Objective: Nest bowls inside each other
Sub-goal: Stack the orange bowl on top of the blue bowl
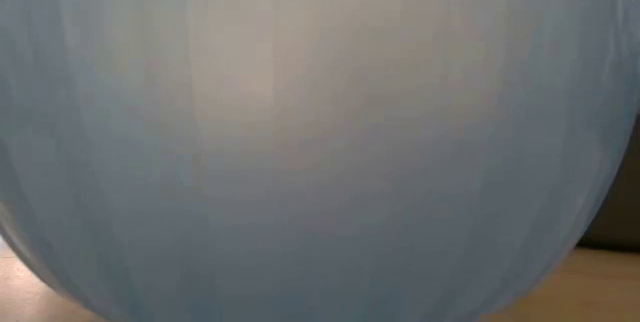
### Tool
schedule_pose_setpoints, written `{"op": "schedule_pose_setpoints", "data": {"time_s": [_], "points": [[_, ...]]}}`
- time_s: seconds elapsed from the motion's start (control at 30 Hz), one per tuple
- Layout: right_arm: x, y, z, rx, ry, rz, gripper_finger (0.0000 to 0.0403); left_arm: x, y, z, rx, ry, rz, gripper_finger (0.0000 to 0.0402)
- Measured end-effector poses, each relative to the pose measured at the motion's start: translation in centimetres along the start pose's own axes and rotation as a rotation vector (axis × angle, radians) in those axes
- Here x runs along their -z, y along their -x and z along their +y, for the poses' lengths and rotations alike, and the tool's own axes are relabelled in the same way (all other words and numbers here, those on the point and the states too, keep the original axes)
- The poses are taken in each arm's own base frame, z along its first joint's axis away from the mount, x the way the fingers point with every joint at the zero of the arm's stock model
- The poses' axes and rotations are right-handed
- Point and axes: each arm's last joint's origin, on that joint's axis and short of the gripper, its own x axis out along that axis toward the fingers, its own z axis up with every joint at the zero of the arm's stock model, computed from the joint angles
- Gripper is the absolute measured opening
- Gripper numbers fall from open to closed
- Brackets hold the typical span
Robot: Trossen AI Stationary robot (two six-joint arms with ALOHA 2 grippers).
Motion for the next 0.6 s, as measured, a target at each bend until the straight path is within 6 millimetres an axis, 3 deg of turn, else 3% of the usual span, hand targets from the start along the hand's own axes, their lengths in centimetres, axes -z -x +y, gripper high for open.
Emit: {"op": "schedule_pose_setpoints", "data": {"time_s": [0.3,0.6], "points": [[-0.2,0.1,-0.3,0.012,0.004,-0.012,0.0077,-0.1,0.0,0.0,0.005,0.002,-0.011,0.0107],[0.2,-2.8,-0.3,-0.009,-0.004,0.039,0.0077,-0.1,0.0,-0.1,0.006,0.010,-0.012,0.0107]]}}
